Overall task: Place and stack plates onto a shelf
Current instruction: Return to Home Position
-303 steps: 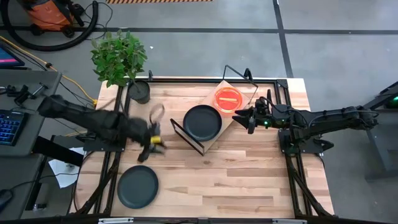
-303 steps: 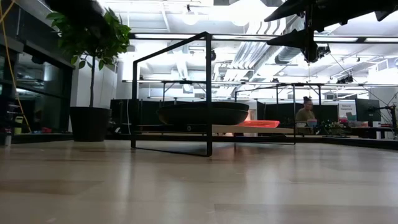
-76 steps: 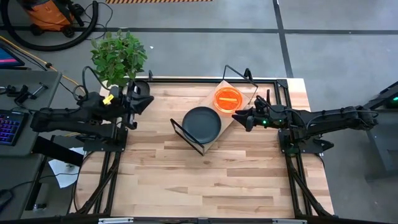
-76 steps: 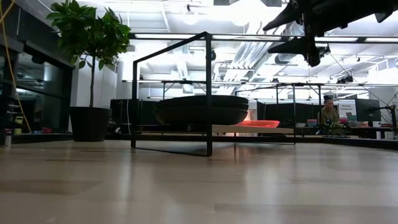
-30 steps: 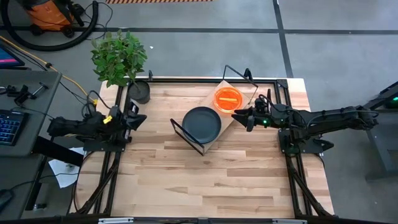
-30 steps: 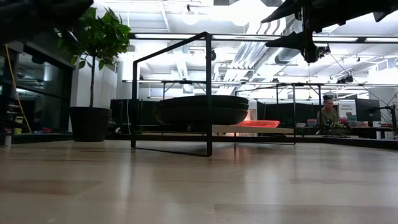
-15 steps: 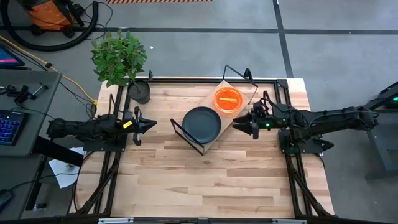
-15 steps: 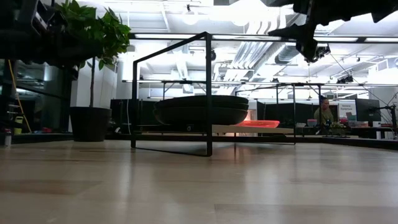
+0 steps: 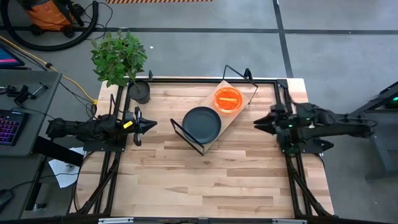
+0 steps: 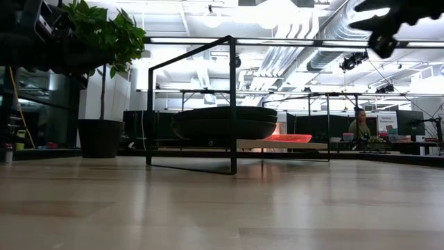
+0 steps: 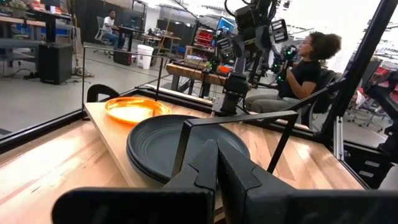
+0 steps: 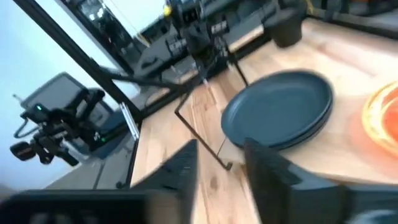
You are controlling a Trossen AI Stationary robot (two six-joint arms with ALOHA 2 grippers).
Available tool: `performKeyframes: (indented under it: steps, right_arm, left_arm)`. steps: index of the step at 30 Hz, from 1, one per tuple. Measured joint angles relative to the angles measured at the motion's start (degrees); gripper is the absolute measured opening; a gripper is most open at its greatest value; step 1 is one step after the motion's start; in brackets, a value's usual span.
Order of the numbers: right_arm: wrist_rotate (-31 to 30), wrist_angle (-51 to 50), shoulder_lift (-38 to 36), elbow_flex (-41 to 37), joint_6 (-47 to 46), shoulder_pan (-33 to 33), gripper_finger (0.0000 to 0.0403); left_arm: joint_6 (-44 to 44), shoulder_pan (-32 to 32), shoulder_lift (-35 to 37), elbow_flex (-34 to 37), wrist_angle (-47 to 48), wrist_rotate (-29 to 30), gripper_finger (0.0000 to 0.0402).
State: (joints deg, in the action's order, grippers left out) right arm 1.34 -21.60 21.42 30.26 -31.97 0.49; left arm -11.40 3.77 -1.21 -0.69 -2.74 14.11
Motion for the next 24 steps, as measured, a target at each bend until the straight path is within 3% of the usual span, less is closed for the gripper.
performKeyframes:
  steps: [3,5,9,14,17,24]
  right_arm:
    - [-1.4,-1.4,-6.5,-0.3,1.9,0.0,0.0042]
    - [-2.4,1.1,-10.3,-1.7,3.5,0.0,0.0011]
    - [-2.4,8.5,-16.5,-8.0,3.7,0.0,0.0021]
    - [0.8,16.7,-21.3,-17.6,-0.6,0.0,0.0004]
    - [3.4,20.1,-20.8,-19.4,0.1,0.0,0.0003]
    - [3.0,20.7,-21.3,-20.0,5.1,0.0,0.0]
  left_arm:
    - [0.0,0.0,0.0,0.0,0.0,0.0,0.0001]
    - [0.0,0.0,0.0,0.0,0.0,0.0,0.0001]
    - [0.0,0.0,0.0,0.0,0.0,0.0,0.0001]
    - [0.0,0.0,0.0,0.0,0.0,0.0,0.0001]
    - [0.0,0.0,0.0,-0.1,0.0,0.0,0.0001]
    - [0.0,0.0,0.0,-0.1,-0.1,0.0,0.0001]
